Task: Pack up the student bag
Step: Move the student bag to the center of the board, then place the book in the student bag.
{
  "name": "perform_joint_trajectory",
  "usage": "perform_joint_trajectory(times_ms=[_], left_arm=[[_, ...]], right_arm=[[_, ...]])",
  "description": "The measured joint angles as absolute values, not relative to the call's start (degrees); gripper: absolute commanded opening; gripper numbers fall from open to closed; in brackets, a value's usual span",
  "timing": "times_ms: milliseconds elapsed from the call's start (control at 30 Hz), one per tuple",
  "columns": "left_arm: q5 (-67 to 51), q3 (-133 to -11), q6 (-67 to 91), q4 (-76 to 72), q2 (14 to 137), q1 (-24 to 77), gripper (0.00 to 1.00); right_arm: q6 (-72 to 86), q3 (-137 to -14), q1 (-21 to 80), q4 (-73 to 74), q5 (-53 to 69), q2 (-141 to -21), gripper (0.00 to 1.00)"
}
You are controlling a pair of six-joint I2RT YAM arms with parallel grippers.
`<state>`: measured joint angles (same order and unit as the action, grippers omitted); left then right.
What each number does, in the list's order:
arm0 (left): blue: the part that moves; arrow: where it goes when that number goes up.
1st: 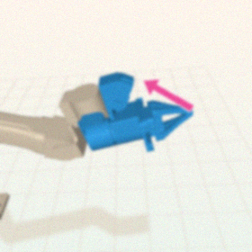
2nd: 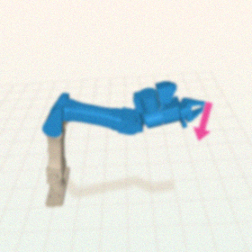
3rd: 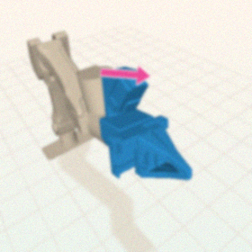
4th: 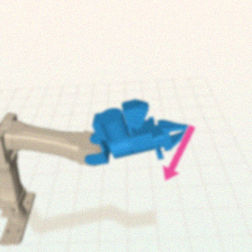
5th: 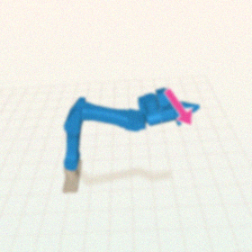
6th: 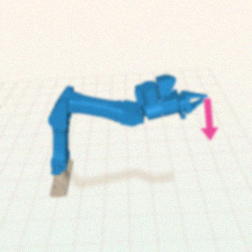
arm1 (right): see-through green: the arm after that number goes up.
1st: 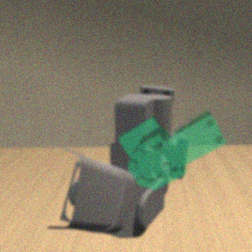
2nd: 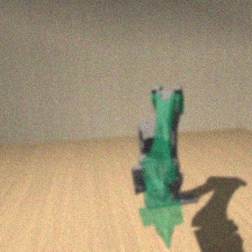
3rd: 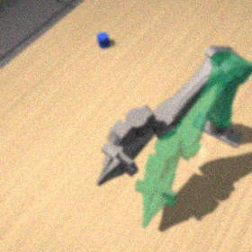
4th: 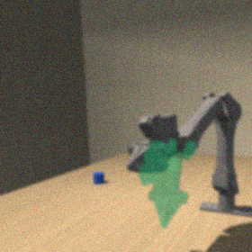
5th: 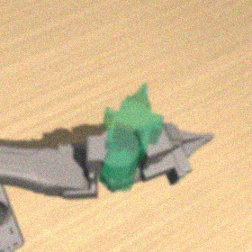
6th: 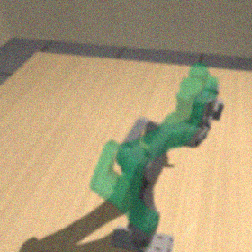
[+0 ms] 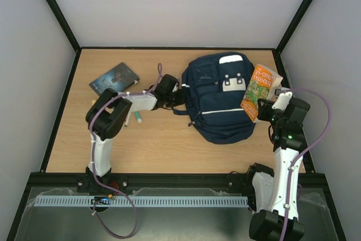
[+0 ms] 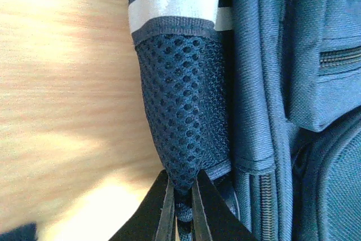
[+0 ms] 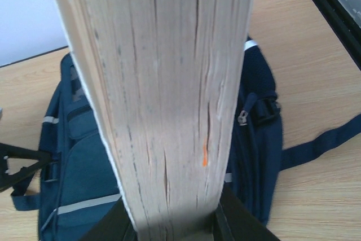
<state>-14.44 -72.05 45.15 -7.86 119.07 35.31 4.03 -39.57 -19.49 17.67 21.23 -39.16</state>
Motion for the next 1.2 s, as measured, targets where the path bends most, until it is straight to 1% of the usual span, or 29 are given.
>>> perform_joint_trajectory(times_ms=[233, 300, 333, 367, 433, 467, 500, 633, 733, 867, 900, 967, 1000, 1067, 1200], left_arm=[[-10.68, -59.33, 41.71, -4.84, 105.62, 32.16, 0.02], [-9.47, -56.86, 40.51, -3.92, 103.42, 31.55, 0.03], [-8.69, -55.55, 39.83, -3.44, 102.45, 30.87, 0.06], [-8.32, -54.57, 39.24, -3.01, 101.56, 30.5, 0.14], [-7.51, -53.32, 37.98, -1.3, 99.7, 29.58, 0.38], [-6.46, -53.21, 37.12, 0.36, 98.54, 29.04, 0.42], [-5.06, -53.23, 36.36, 1.78, 97.25, 28.49, 0.44], [-0.91, -55.2, 32.18, 7.7, 91.22, 27.94, 0.48], [1.17, -59.57, 27.11, 11.64, 88.05, 32.64, 0.49], [-0.75, -62.7, 16.88, 11.66, 85.56, 45.08, 0.5], [-1.54, -62.72, 14.57, 11.46, 85.47, 47.53, 0.52], [-2.83, -62.76, 10.35, 11.6, 86.21, 52.69, 0.63], [-3.27, -62.98, 8.75, 11.77, 87.29, 54.61, 0.64], [-3.44, -63.75, 6.31, 12.05, 90.02, 56.73, 0.63], [-0.51, -67.07, 2.83, 13.15, 97.76, 60.82, 0.58]], right_arm=[[4.01, -39.57, -19.49, 17.67, 23.09, -39.05, 0.01], [3.99, -39.57, -19.49, 17.67, 23.75, -39.0, 0.01], [4.01, -39.55, -19.49, 17.67, 23.99, -38.98, 0.01], [3.99, -39.55, -19.49, 17.67, 24.16, -38.98, 0.01], [3.97, -39.55, -19.49, 17.67, 24.4, -38.96, 0.01], [3.95, -39.55, -19.49, 17.67, 24.47, -38.92, 0.01], [3.92, -39.55, -19.49, 17.67, 24.53, -38.81, 0.01], [3.86, -39.35, -19.49, 17.65, 24.97, -38.0, 0.01], [3.88, -39.33, -19.49, 17.67, 25.26, -37.87, 0.01], [3.9, -39.33, -19.49, 17.65, 25.26, -38.0, 0.01], [3.92, -39.33, -19.49, 17.65, 25.28, -38.13, 0.01], [3.95, -39.33, -19.49, 17.65, 25.28, -38.46, 0.01], [3.95, -39.33, -19.49, 17.65, 25.28, -38.74, 0.01], [3.97, -39.33, -19.49, 17.67, 25.26, -39.11, 0.01], [3.95, -39.31, -19.49, 17.65, 25.26, -39.07, 0.01]])
